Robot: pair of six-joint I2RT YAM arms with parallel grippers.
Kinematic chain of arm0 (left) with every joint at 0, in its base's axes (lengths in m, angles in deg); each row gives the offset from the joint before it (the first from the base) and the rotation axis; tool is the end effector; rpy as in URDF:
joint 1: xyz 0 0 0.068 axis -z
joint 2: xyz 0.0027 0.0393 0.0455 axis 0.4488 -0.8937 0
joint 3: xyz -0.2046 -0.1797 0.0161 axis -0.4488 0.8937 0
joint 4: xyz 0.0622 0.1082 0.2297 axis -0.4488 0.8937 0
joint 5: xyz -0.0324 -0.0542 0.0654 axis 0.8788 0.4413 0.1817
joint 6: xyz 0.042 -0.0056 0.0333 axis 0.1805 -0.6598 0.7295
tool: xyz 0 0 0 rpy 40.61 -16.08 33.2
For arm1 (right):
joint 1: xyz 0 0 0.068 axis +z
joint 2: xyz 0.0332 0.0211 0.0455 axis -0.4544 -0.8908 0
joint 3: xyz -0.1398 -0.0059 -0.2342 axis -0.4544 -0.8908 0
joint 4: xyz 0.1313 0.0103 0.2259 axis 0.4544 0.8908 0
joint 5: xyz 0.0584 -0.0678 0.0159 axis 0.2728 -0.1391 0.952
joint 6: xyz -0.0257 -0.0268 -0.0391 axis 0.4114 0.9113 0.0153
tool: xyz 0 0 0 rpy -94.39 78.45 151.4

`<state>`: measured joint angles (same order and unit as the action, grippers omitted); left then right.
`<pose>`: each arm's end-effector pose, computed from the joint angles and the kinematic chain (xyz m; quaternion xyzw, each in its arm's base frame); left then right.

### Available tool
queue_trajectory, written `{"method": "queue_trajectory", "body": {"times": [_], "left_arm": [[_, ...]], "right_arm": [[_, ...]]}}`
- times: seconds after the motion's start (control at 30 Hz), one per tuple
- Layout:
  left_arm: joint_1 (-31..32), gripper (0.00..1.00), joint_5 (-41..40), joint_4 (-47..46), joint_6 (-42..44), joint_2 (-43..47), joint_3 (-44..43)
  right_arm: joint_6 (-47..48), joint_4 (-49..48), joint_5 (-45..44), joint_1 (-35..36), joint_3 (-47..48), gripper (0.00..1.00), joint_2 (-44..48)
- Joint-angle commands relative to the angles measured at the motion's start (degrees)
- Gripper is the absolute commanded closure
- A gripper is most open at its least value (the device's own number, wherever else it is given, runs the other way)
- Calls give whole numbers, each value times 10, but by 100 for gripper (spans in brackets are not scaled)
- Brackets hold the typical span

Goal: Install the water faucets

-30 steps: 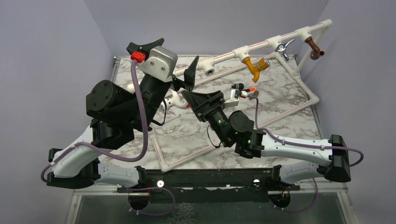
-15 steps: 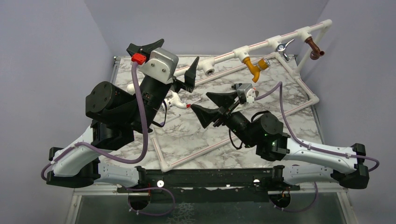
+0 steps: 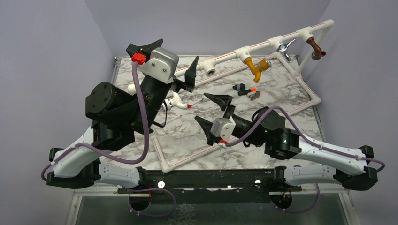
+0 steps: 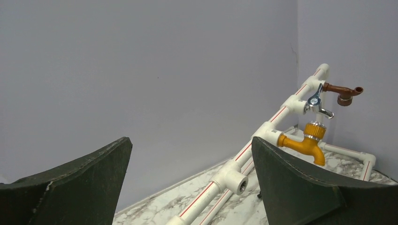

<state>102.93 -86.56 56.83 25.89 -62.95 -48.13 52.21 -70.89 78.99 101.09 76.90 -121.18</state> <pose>0.0625 -0.1505 0.5988 0.2021 0.5358 -0.1051 0.8130 0.0676 0.2186 0.4390 -0.5353 0.3714 0.1393 0.7457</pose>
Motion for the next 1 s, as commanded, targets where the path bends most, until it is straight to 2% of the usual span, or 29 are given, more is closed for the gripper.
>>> {"method": "queue_trajectory", "body": {"times": [0.0,0.23,0.37,0.6,0.87,0.97], "left_arm": [[6,1,-17,-14,12,4,-5],[10,1,-22,-15,14,7,-5],[11,1,-22,-15,15,9,-4],[18,1,-28,-21,20,16,-2],[30,1,-35,-22,27,18,-4],[35,1,-37,-22,29,20,-3]], "right_arm": [[188,40,46,-1,19,17,-23],[297,0,38,0,30,17,-73],[364,-52,-16,10,22,17,-113],[506,-249,-125,24,-19,19,-188],[501,-283,-134,29,-7,25,-234],[492,-297,-150,30,4,35,-253]]}}
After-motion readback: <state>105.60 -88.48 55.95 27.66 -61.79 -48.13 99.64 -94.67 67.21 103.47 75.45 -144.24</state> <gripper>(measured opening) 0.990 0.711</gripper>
